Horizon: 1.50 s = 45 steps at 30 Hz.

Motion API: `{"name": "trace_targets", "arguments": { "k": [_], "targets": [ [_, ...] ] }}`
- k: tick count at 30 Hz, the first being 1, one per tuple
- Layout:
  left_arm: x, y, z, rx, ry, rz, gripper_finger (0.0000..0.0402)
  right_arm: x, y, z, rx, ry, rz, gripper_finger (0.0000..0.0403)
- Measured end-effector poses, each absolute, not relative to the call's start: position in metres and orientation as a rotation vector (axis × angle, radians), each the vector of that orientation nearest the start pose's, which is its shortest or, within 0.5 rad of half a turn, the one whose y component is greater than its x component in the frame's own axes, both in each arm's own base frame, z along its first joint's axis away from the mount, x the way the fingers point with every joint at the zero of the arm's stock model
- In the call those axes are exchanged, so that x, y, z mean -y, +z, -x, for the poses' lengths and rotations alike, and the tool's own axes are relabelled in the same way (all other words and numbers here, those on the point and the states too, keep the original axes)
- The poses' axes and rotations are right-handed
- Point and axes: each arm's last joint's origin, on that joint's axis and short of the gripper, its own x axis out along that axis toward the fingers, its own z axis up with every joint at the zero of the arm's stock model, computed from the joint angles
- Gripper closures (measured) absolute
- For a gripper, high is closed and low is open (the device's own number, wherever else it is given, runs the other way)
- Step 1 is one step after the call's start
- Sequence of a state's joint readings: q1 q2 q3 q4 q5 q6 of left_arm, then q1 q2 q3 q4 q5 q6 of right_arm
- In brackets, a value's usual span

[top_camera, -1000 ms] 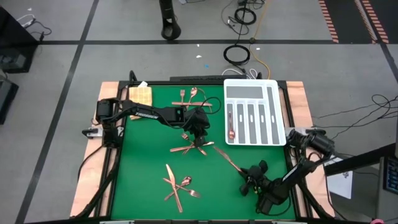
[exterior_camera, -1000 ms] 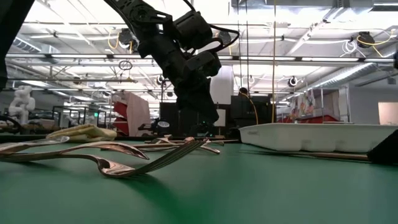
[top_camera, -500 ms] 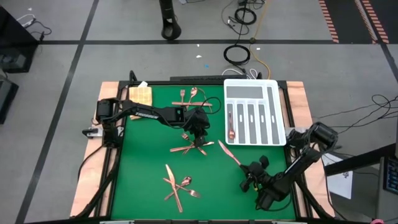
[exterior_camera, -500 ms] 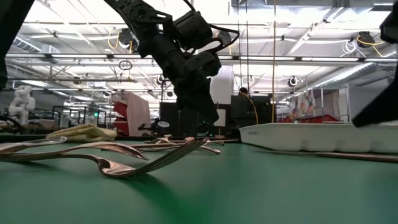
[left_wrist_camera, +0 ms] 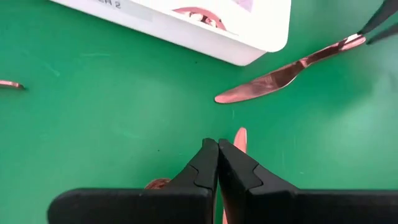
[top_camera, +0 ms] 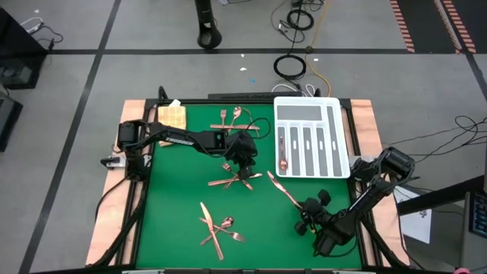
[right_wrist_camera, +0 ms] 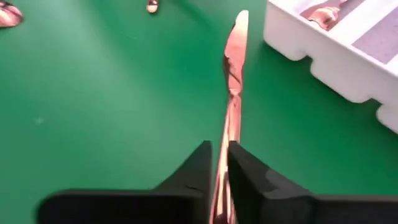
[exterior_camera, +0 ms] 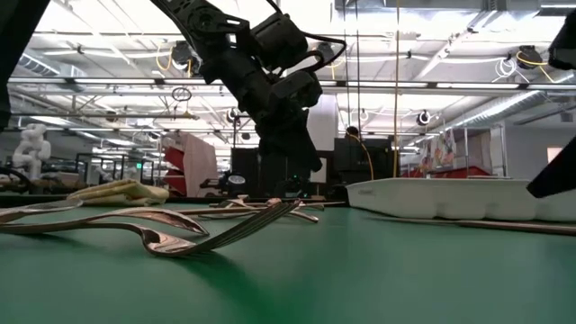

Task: Sort silverware
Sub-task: Put the middle right gold table knife into the silverware organizer

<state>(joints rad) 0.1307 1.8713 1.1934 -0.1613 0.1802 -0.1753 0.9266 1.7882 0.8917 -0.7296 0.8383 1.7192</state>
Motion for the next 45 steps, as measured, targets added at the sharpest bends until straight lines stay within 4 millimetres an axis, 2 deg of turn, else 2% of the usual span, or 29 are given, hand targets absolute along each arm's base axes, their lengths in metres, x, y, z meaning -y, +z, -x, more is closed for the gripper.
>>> {"name": "trace_targets", "arguments": {
  "k": [3,8,11,14,18,25,33,39,45],
  "targets": [
    [-0.046,0.178,-0.389,-0.827,0.024,0.294,0.0386,-0.207,0.111,-0.18,-0.685,-0.698,-0.304,0.0295],
    [-0.046,0.178,-0.389,-0.815,0.022,0.287,0.0386,-0.213,0.076,-0.181,-0.628,-0.734,-0.315,0.0212],
    [-0.046,0.178,-0.39,-0.813,0.023,0.287,0.0386,-0.215,0.056,-0.182,-0.562,-0.739,-0.293,0.0185],
    [-0.046,0.178,-0.39,-0.814,0.024,0.286,0.0386,-0.216,0.041,-0.179,-0.454,-0.742,-0.282,0.0179],
    [-0.046,0.178,-0.389,-0.815,0.028,0.285,0.0386,-0.217,0.033,-0.172,-0.399,-0.732,-0.276,0.0201],
    [-0.046,0.178,-0.389,-0.815,0.028,0.286,0.0386,-0.216,0.032,-0.17,-0.402,-0.729,-0.261,0.025],
    [-0.046,0.178,-0.389,-0.815,0.028,0.285,0.0386,-0.216,0.032,-0.17,-0.406,-0.725,-0.23,0.0382],
    [-0.046,0.178,-0.389,-0.815,0.027,0.285,0.0386,-0.216,0.033,-0.17,-0.409,-0.719,-0.224,0.0386],
    [-0.046,0.178,-0.389,-0.815,0.027,0.284,0.0386,-0.214,0.044,-0.172,-0.495,-0.759,-0.261,0.0386]
  ]
}}
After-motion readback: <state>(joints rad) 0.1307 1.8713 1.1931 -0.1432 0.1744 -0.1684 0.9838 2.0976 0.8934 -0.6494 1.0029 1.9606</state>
